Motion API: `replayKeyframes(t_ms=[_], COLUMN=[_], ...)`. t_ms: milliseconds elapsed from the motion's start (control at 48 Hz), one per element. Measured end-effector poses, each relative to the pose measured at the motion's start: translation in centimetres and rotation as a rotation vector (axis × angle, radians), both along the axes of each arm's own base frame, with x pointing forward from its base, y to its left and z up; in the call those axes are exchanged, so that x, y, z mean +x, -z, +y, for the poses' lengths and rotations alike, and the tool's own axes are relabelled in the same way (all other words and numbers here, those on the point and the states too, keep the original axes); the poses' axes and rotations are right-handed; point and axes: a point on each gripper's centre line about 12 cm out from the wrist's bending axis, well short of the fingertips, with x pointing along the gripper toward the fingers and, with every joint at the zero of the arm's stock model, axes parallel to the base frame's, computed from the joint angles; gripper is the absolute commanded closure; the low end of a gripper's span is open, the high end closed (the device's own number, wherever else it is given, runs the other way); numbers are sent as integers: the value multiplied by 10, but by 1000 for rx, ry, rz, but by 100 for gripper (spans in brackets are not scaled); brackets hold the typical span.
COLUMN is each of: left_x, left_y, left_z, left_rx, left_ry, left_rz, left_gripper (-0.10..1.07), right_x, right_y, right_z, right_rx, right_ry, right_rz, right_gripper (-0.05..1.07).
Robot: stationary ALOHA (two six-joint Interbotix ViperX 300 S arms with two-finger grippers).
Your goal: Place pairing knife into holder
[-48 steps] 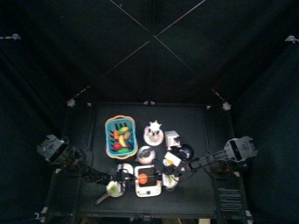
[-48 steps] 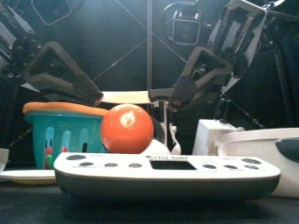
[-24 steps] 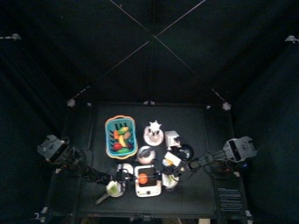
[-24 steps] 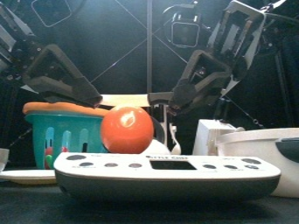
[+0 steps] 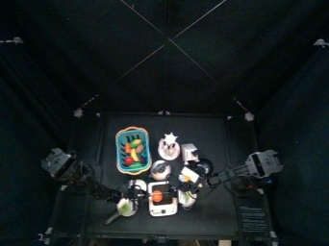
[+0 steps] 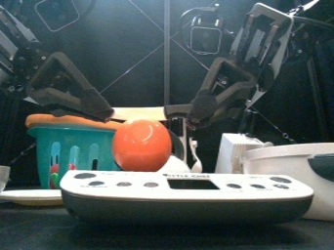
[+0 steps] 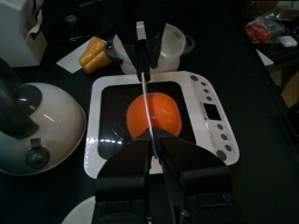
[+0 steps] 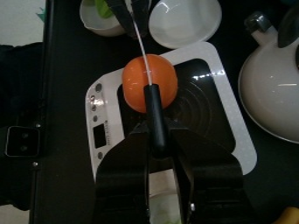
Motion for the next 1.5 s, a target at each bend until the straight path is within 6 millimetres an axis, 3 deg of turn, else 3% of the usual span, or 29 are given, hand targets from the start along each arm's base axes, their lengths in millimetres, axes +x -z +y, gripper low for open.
replayKeyframes(t_ms=[1500], left_x=[1], left_y=[0], left_z=[4], left_rx=[-19], left_ry=[-34], left_rz=[7], left_gripper=[46], right_x=[0], right_y=[3], right_z=[0], right_rx=[30], right_ry=[30], right_rz=[13], right_gripper=[62])
